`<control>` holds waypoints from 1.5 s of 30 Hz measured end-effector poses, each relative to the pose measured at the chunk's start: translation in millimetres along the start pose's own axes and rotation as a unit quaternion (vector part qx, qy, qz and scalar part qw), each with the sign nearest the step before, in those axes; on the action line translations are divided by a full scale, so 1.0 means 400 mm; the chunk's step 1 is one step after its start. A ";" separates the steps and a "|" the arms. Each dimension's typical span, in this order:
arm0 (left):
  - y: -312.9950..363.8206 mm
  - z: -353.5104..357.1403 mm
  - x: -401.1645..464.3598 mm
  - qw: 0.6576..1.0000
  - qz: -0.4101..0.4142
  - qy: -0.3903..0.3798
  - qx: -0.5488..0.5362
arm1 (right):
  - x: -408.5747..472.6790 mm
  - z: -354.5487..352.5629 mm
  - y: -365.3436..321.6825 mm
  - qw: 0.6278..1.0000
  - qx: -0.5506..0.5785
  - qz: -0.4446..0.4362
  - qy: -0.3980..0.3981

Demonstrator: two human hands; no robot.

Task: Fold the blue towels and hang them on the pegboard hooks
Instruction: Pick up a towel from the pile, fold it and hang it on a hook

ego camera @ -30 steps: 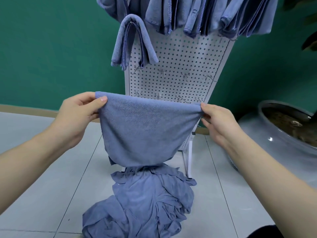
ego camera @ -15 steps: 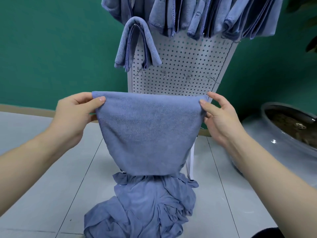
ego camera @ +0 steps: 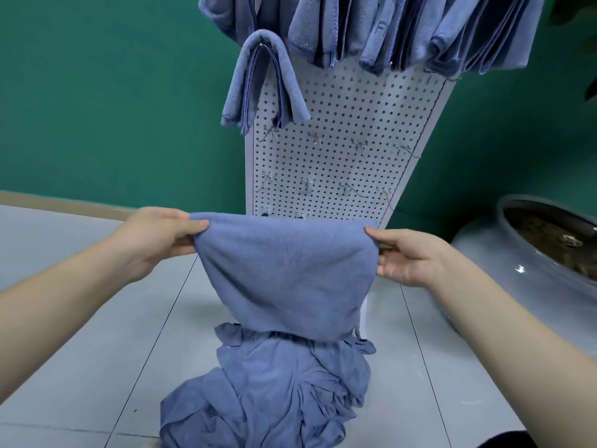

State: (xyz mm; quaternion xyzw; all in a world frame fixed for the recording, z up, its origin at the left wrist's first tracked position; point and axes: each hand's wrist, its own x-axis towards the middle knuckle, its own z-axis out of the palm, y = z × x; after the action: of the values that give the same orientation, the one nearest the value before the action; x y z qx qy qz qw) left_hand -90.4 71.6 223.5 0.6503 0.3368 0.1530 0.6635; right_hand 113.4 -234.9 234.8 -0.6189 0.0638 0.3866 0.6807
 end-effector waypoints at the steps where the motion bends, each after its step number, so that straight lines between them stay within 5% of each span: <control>1: -0.005 -0.002 0.004 1.000 -0.014 -0.005 0.007 | 0.008 -0.001 0.007 1.000 -0.014 0.000 0.012; 6: -0.007 0.009 0.010 0.999 -0.031 0.033 -0.003 | 0.011 0.021 0.026 0.996 -0.050 -0.047 0.055; 11: 0.019 0.071 -0.043 0.991 0.071 0.108 0.017 | -0.036 0.102 0.055 0.981 -0.056 -0.170 0.080; 19: 0.042 0.183 -0.160 0.980 0.184 0.064 0.034 | -0.119 0.251 0.155 0.941 -0.129 -0.312 0.023; 35: -0.003 0.231 -0.211 0.968 0.242 -0.062 0.006 | -0.159 0.278 0.192 0.912 -0.168 -0.375 -0.003; 45: 0.015 0.192 -0.174 0.907 0.378 0.014 0.184 | -0.183 0.265 0.164 0.899 -0.157 -0.405 -0.057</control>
State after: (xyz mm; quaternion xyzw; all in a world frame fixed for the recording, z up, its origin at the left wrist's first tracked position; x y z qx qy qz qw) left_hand -89.8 -30.9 241.0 0.8369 0.0975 0.3372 0.4200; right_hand -18.5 -177.3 248.3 -0.6676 -0.2925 0.1171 0.6746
